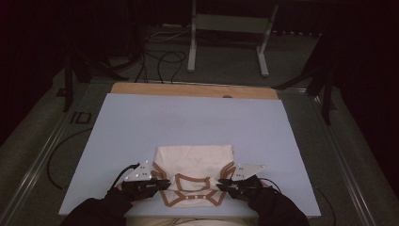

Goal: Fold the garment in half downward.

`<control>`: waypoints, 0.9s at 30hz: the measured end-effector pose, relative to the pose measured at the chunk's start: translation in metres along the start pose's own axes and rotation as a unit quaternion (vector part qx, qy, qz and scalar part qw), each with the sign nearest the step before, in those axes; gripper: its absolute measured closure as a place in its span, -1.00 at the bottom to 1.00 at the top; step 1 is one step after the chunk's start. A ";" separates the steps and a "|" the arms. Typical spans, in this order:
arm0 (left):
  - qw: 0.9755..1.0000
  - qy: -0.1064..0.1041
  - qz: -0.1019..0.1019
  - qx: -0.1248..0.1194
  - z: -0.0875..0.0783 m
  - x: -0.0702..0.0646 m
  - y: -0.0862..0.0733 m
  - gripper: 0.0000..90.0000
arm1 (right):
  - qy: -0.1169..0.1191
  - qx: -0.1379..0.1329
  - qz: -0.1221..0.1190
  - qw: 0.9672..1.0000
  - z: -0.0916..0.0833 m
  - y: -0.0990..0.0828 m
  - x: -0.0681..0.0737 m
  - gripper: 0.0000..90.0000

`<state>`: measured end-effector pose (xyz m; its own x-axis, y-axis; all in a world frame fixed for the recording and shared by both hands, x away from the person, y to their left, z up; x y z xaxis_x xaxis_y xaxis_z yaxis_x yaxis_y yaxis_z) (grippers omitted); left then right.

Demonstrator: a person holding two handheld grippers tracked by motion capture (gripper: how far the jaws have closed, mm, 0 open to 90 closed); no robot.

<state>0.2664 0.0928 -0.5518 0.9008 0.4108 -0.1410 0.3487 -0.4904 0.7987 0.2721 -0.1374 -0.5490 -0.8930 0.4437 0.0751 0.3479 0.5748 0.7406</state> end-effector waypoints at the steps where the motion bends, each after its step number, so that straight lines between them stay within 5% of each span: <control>1: 1.000 -0.003 0.001 0.003 0.000 -0.001 -0.001 0.86 | 0.000 -0.001 0.000 1.000 0.001 0.000 0.000 0.67; 8: 1.000 -0.011 0.018 0.015 0.001 -0.008 -0.005 0.31 | 0.022 0.009 0.002 1.000 0.005 -0.001 0.005 0.11; 14: 0.999 -0.020 0.027 0.006 -0.003 -0.014 0.002 0.23 | 0.028 -0.003 0.007 1.000 0.002 0.005 0.006 -0.02; 23: 1.000 -0.006 0.022 -0.011 -0.009 -0.009 0.010 0.08 | 0.021 -0.019 0.011 1.000 -0.006 0.012 0.004 -0.12; 27: 1.000 0.005 0.011 -0.017 -0.009 -0.003 0.012 -0.27 | 0.019 -0.014 0.014 1.000 -0.003 0.010 0.004 -0.27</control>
<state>0.2650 0.0927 -0.5369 0.9052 0.4082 -0.1180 0.3204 -0.4735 0.8204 0.2711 -0.1320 -0.5397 -0.8937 0.4319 0.1216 0.3653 0.5429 0.7562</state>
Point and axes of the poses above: each handheld gripper's, and its own axes: z roughly forward along the jaws, y roughly out of its top, x roughly to its left, the point moved 9 cm from there along z, roughly forward along the jaws, and after that the axes turned 1 degree about y, right-handed, at the moved point
